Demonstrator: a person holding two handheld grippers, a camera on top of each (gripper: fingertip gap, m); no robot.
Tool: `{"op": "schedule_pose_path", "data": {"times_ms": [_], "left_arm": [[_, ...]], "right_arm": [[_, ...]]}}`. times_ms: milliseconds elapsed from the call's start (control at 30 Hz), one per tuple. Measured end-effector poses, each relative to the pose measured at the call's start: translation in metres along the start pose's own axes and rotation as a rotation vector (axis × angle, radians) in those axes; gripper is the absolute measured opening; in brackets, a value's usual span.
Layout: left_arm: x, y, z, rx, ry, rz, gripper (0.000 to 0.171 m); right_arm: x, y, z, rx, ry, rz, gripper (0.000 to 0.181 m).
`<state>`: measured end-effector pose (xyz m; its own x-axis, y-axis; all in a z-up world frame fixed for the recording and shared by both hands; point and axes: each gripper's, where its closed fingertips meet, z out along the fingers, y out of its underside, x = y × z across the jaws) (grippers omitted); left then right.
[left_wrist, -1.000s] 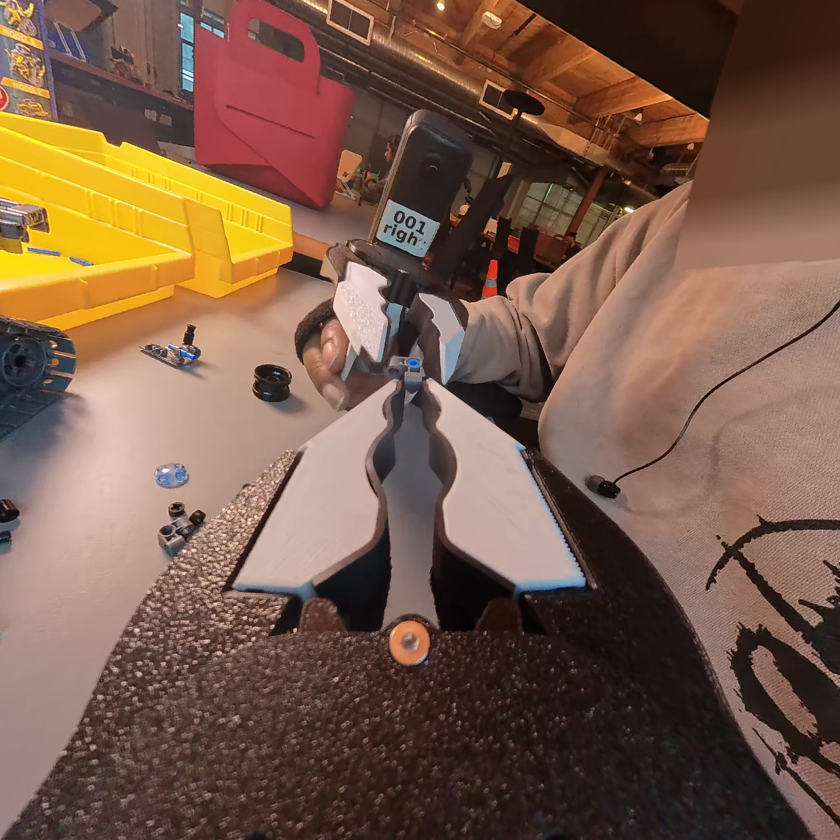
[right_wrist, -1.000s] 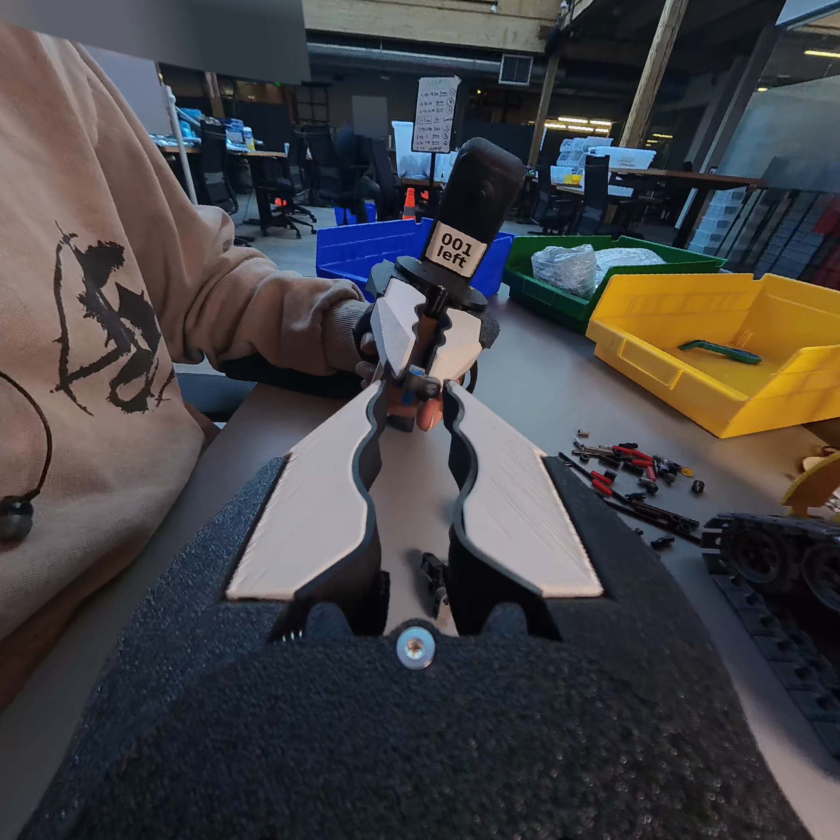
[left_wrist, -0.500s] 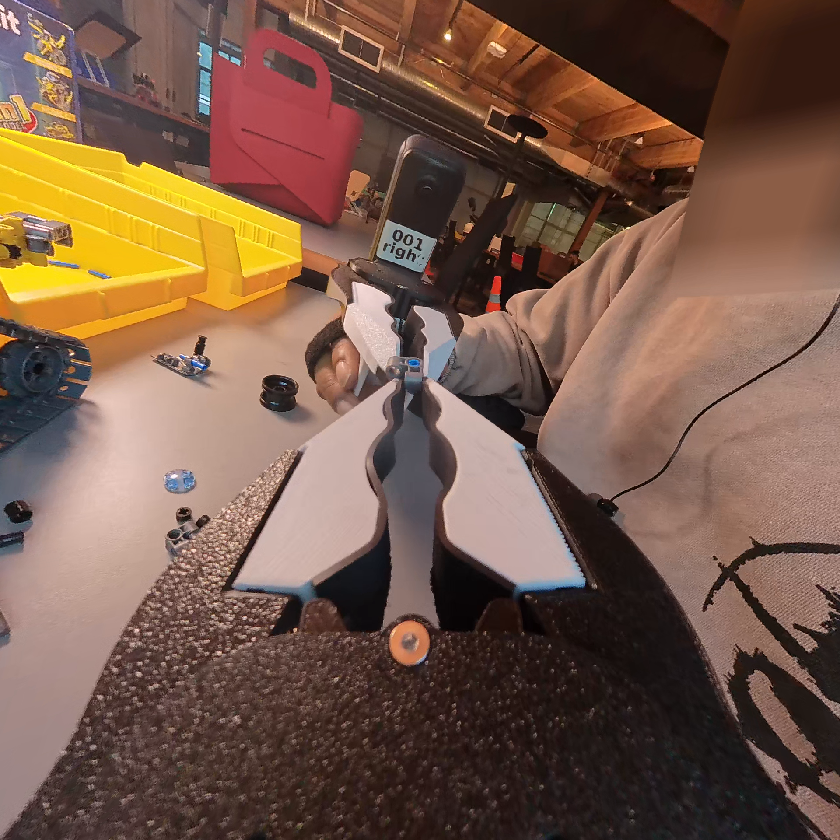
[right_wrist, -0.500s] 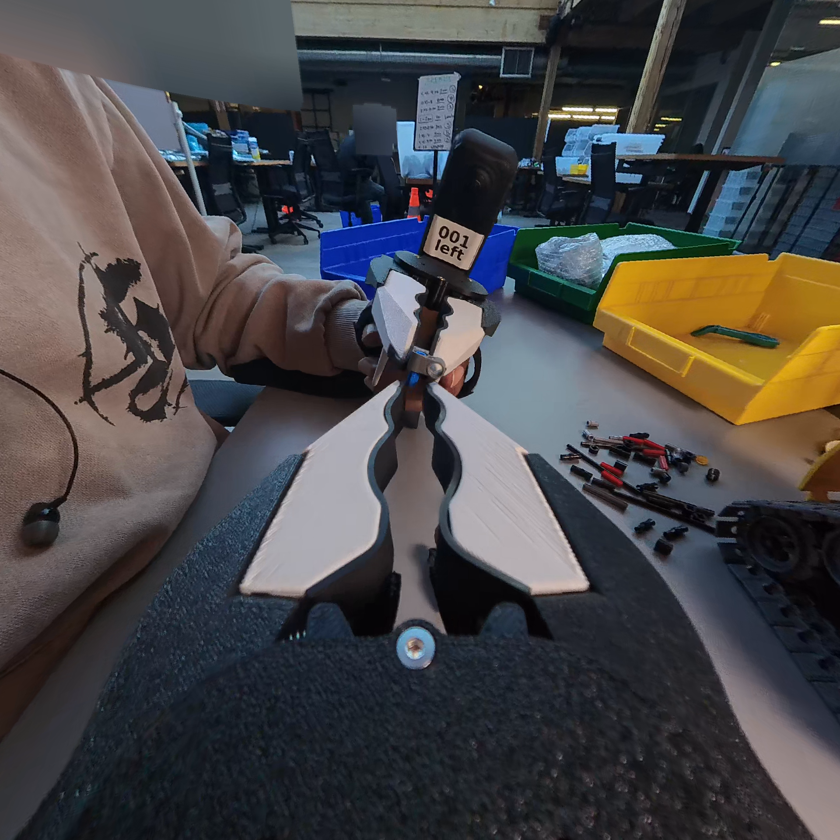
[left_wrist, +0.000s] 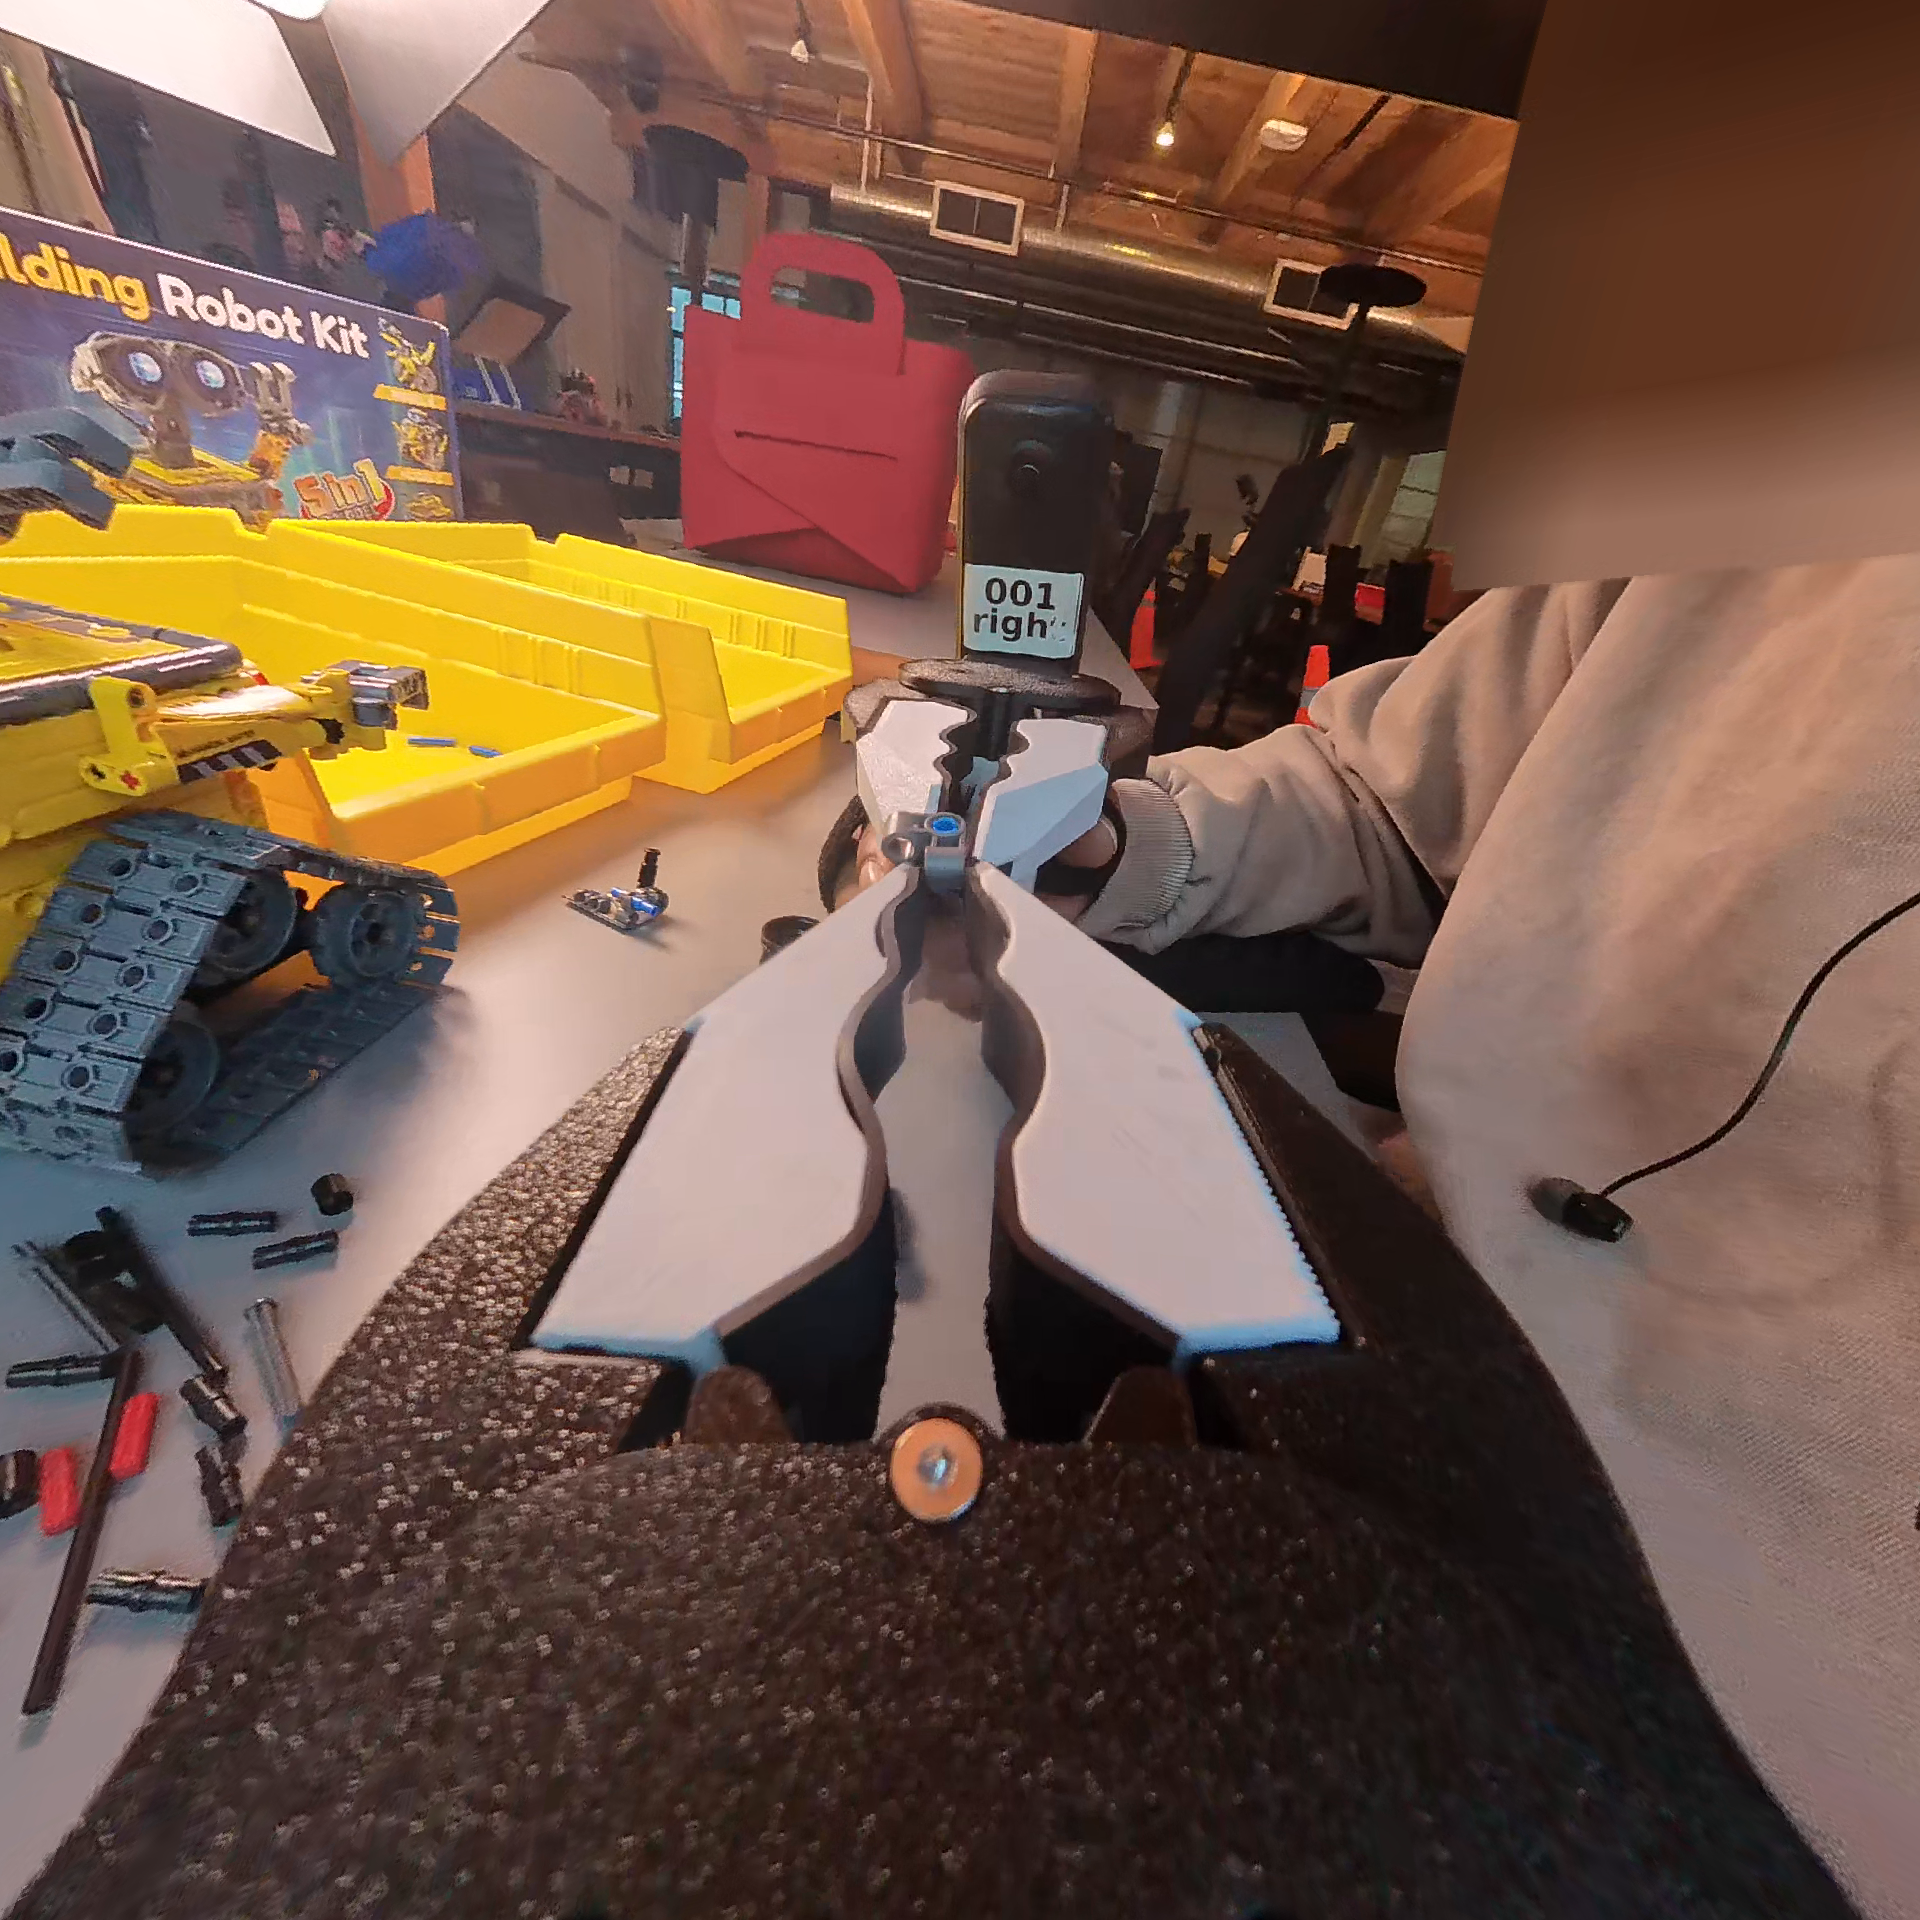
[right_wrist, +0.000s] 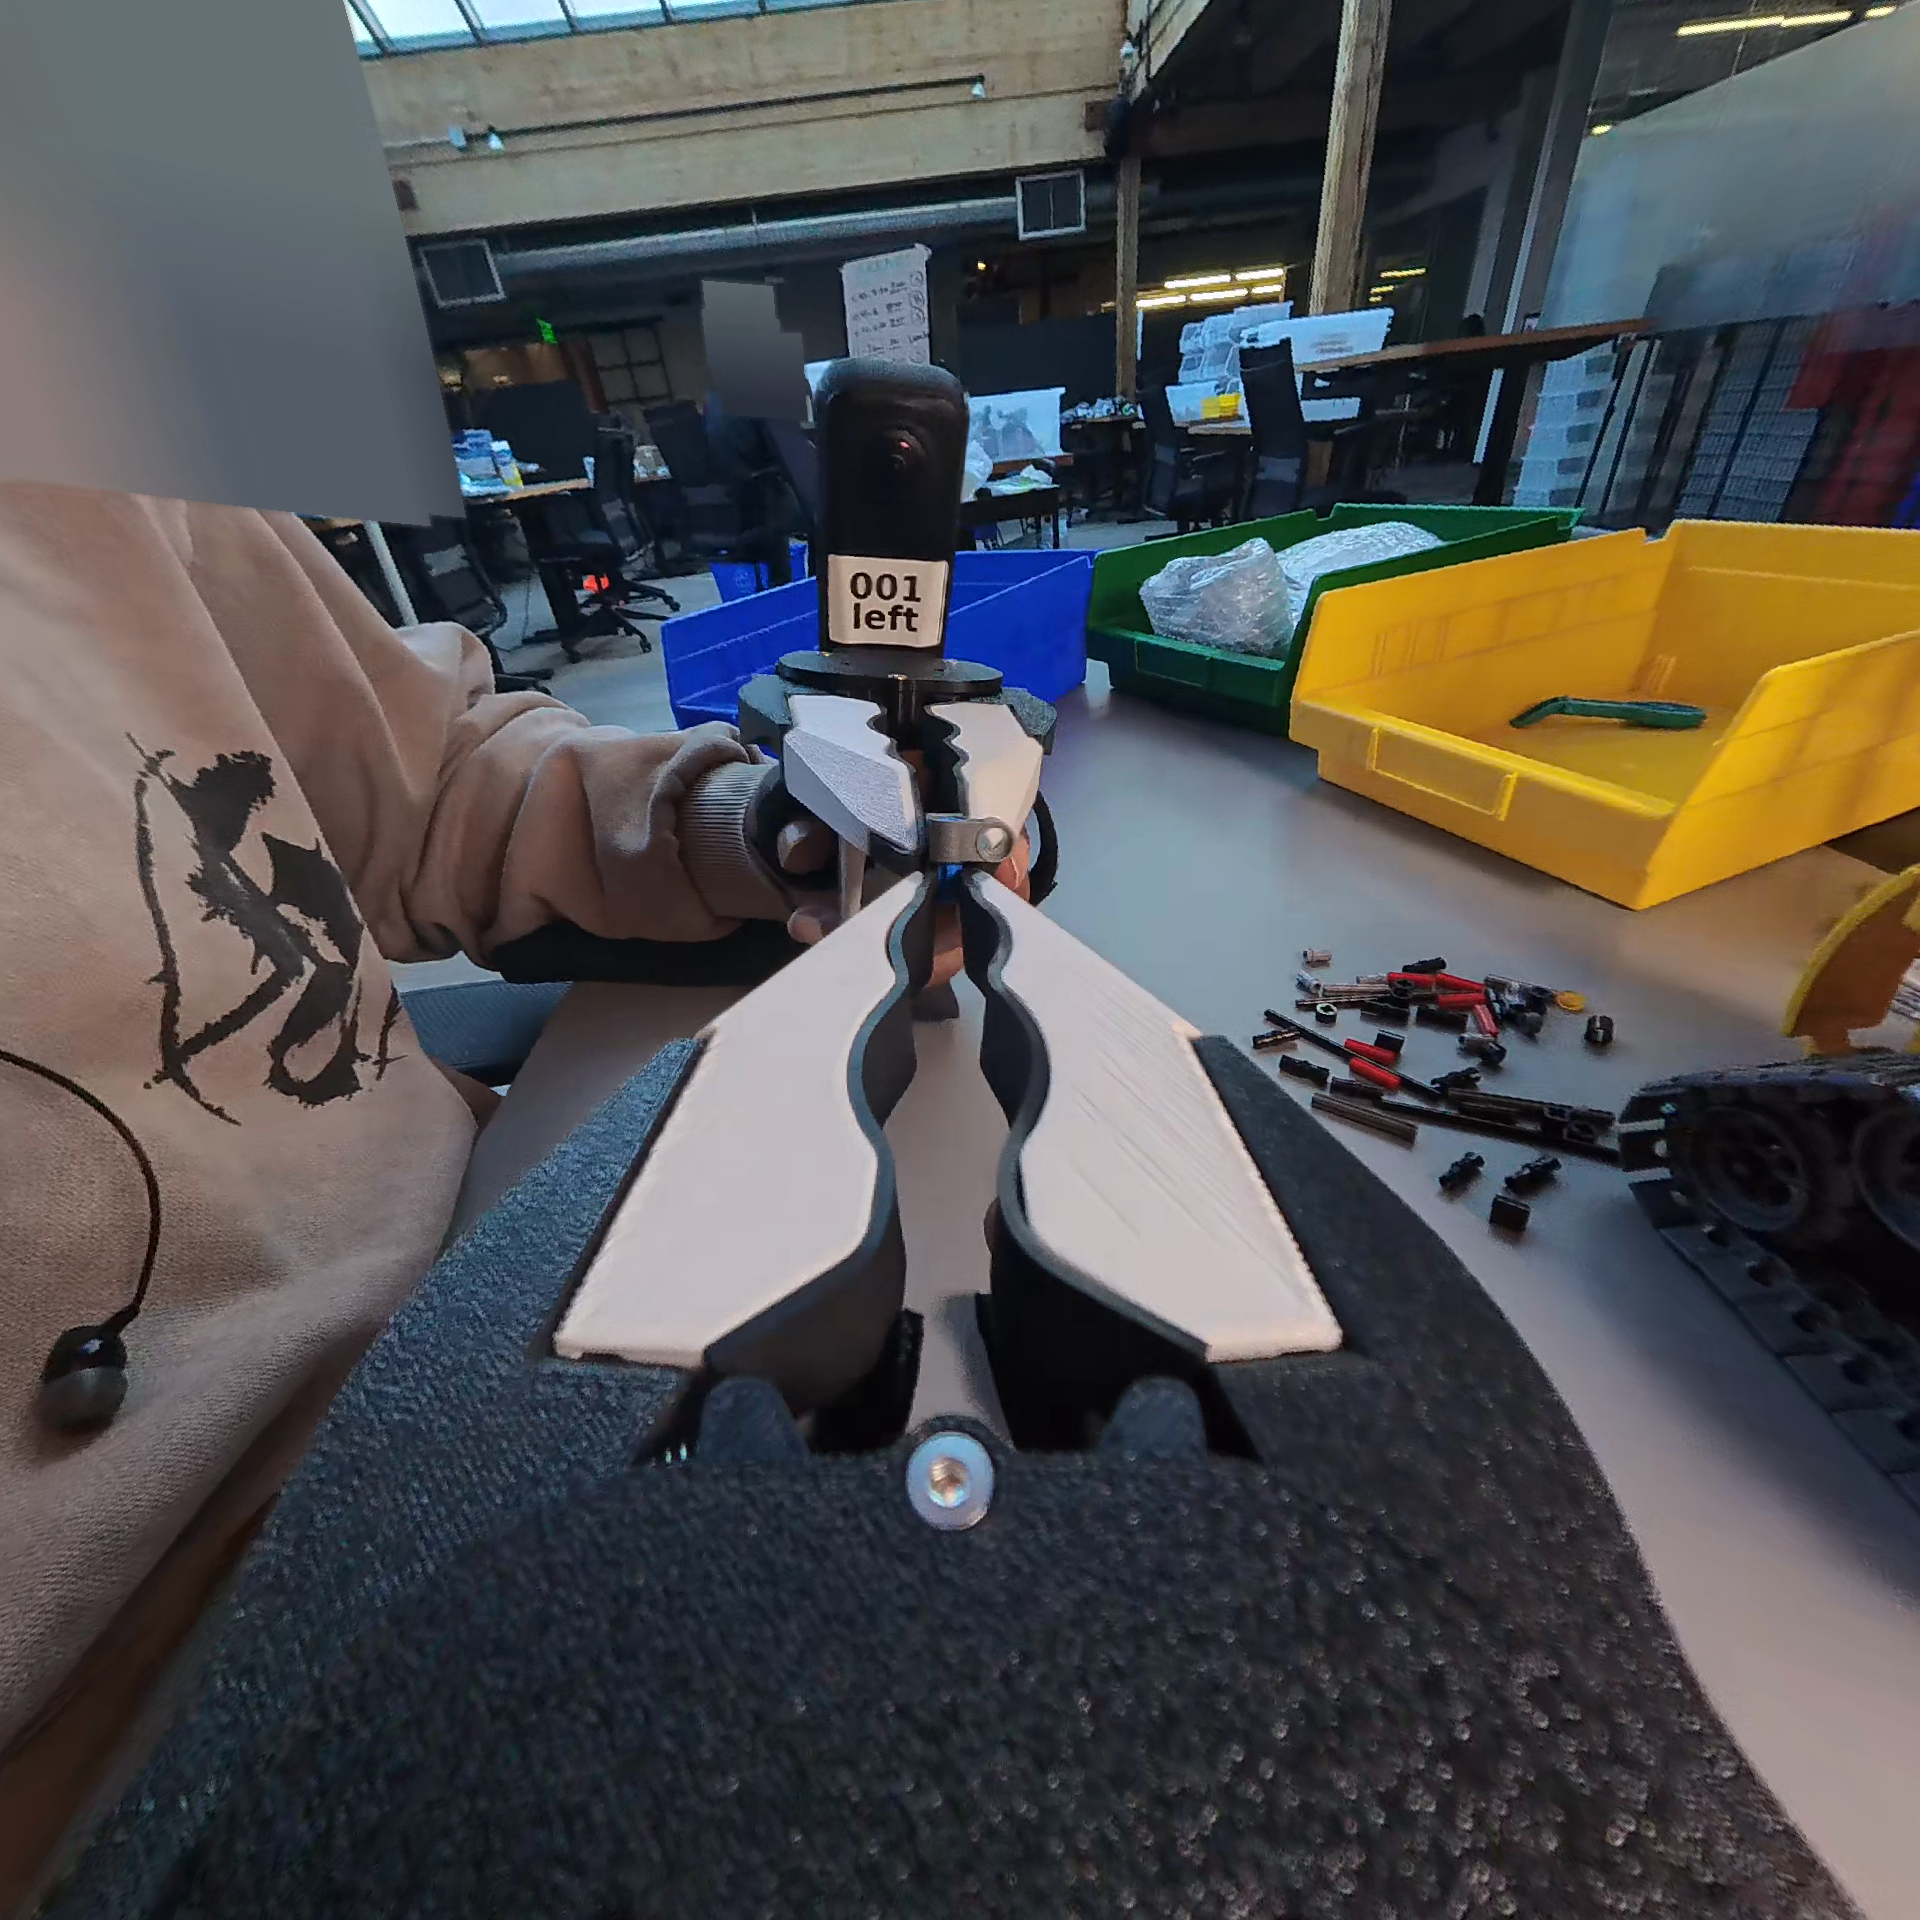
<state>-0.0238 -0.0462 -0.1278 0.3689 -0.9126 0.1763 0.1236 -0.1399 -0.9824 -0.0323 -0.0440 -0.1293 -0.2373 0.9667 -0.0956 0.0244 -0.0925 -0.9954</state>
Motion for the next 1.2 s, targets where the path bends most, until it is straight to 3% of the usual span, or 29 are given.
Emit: {"op": "schedule_pose_path", "data": {"times_ms": [133,333,433,500,533,833,1200], "left_arm": [[-0.006,0.003,0.0,-0.043,-0.044,0.009,0.01],[-0.011,0.008,-0.01,-0.122,-0.064,0.06,0.04],[-0.008,0.031,-0.008,-0.261,-0.064,0.169,0.038],[-0.005,0.04,-0.005,-0.307,-0.059,0.201,0.026],[-0.004,0.04,-0.005,-0.306,-0.05,0.199,0.017],[0.011,0.011,-0.004,-0.102,0.038,0.146,0.015],[0.021,0.001,-0.004,-0.033,0.075,0.18,0.015]], "right_arm": [[0.004,0.003,-0.001,-0.05,0.038,-0.084,0.002],[0.007,0.025,-0.001,-0.235,0.085,-0.27,0.002],[0.002,0.039,0.003,-0.334,0.093,-0.393,0.002],[-0.005,0.045,0.006,-0.372,0.077,-0.443,0.002],[-0.004,0.047,0.005,-0.388,0.085,-0.465,0.002],[-0.017,0.016,0.004,-0.232,0.052,-0.397,0.003],[-0.027,0.003,0.005,-0.172,0.044,-0.407,0.003]]}}
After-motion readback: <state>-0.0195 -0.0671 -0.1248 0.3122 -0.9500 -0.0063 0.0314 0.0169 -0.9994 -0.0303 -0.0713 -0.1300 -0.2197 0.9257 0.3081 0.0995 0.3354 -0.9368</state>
